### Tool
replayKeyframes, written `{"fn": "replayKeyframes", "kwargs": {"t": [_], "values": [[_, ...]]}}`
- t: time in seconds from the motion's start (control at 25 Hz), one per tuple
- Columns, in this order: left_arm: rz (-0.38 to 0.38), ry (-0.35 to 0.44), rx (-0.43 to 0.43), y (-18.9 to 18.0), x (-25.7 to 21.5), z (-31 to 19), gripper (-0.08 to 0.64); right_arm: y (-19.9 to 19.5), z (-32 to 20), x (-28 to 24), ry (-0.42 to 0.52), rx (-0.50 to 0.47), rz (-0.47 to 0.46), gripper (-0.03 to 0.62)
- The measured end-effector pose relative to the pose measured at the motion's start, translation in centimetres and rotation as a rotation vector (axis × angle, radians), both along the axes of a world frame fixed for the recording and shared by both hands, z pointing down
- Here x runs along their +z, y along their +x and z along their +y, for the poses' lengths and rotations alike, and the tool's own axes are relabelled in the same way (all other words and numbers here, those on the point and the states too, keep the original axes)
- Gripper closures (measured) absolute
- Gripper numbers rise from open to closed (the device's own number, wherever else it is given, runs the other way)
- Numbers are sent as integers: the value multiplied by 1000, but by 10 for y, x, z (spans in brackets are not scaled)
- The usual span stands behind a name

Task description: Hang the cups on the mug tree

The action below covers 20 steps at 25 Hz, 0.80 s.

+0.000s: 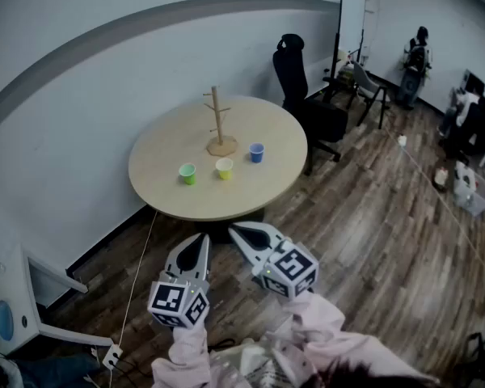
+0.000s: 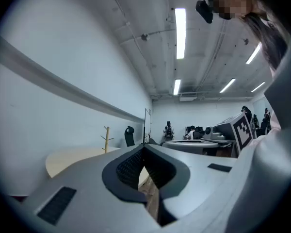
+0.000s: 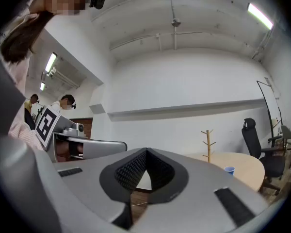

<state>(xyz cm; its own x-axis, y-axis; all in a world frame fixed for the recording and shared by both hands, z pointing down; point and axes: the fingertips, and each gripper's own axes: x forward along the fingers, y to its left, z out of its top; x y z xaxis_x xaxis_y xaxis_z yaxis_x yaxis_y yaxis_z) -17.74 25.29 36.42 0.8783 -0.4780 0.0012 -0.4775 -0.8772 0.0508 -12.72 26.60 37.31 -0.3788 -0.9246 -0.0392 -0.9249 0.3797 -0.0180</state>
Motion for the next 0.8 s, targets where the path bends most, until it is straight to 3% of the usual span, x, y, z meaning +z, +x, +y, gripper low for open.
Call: {"fn": "replayKeyframes", "kwargs": {"t": [0.52,0.8], "values": [[-24,-23,-1,15,13,-1,558,21,-4,9,-1,-5,-66,606],[-38,-39,-41,13,23,4,558,22,-4,20,-24,-29,-87,606]]}}
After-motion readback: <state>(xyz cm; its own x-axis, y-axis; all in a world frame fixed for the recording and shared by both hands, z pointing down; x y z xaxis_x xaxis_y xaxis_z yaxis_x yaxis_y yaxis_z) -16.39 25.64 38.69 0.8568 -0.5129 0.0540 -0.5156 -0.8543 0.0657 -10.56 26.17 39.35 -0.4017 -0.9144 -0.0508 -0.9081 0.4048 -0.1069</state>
